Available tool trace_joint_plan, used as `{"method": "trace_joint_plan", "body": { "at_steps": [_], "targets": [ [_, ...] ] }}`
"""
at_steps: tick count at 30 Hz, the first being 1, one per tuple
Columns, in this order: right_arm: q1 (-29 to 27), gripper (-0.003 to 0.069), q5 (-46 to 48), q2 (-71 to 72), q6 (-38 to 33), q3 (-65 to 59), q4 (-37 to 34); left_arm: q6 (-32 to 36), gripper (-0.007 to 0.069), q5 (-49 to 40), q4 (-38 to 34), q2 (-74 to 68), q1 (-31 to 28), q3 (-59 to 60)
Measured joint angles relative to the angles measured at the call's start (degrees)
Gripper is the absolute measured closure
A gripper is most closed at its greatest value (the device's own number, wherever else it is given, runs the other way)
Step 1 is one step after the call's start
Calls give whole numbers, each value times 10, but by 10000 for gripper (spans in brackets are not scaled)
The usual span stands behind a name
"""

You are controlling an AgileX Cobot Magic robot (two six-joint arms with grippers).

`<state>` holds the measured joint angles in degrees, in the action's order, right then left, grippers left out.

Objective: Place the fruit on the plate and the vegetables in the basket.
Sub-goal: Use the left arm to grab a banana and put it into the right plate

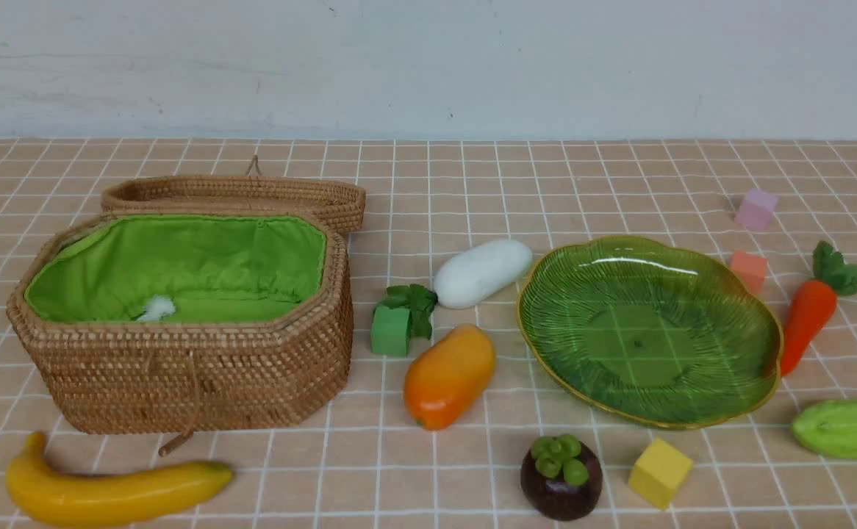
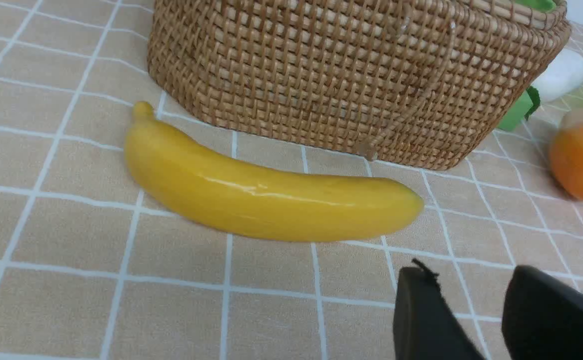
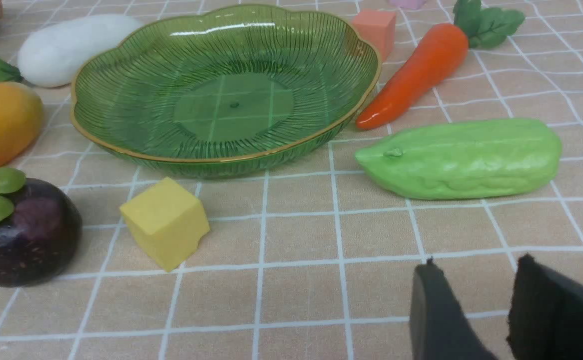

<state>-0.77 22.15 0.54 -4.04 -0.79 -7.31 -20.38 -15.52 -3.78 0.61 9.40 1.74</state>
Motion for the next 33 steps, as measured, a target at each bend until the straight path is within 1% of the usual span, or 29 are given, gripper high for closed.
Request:
{"method": "trace_joint_plan", "body": {
  "at_steps": [1, 6, 8, 9, 11, 13, 14, 16, 17, 18, 19, 20, 21, 22, 24, 28, 30, 33],
  "targets": [
    [0, 414, 0, 0, 0, 0, 0, -11, 386, 9, -7, 0, 0, 0],
    [0, 414, 0, 0, 0, 0, 0, -22, 386, 23, -25, 0, 0, 0],
    [0, 414, 0, 0, 0, 0, 0, -68, 386, 77, -72, 0, 0, 0],
    [0, 414, 0, 0, 0, 0, 0, -72, 386, 82, -82, 0, 0, 0],
    [0, 414, 0, 0, 0, 0, 0, -112, 386, 138, -129, 0, 0, 0],
    [0, 414, 0, 0, 0, 0, 0, -123, 391, 169, -155, 0, 0, 0],
    [0, 414, 0, 0, 0, 0, 0, -125, 398, 171, -161, 0, 0, -1],
    [0, 414, 0, 0, 0, 0, 0, -125, 435, 146, -165, 0, 0, -17],
    [0, 414, 0, 0, 0, 0, 0, -125, 442, 137, -165, -1, 0, -20],
    [0, 414, 0, 0, 0, 0, 0, -118, 503, 82, -160, -17, 0, -65],
    [0, 414, 0, 0, 0, 0, 0, -116, 519, 75, -157, -20, 0, -70],
    [0, 414, 0, 0, 0, 0, 0, -99, 566, 23, -147, -50, 0, -104],
    [0, 414, 0, 0, 0, 0, 0, -87, 605, -8, -139, -72, 0, -132],
    [0, 414, 0, 0, 0, 0, 0, -59, 638, -60, -129, -115, 0, -168],
    [0, 414, 0, 0, 0, 0, 0, -19, 638, -122, -125, -174, 0, -210],
    [0, 414, 0, 0, 0, 0, 0, 83, 638, -197, -122, -300, 0, -280],
    [0, 414, 0, 0, 0, 0, 0, 114, 638, -207, -124, -340, 0, -299],
    [0, 414, -6, 0, 3, 0, -5, 140, 638, -215, -135, -378, 0, -317]
  ]
}}
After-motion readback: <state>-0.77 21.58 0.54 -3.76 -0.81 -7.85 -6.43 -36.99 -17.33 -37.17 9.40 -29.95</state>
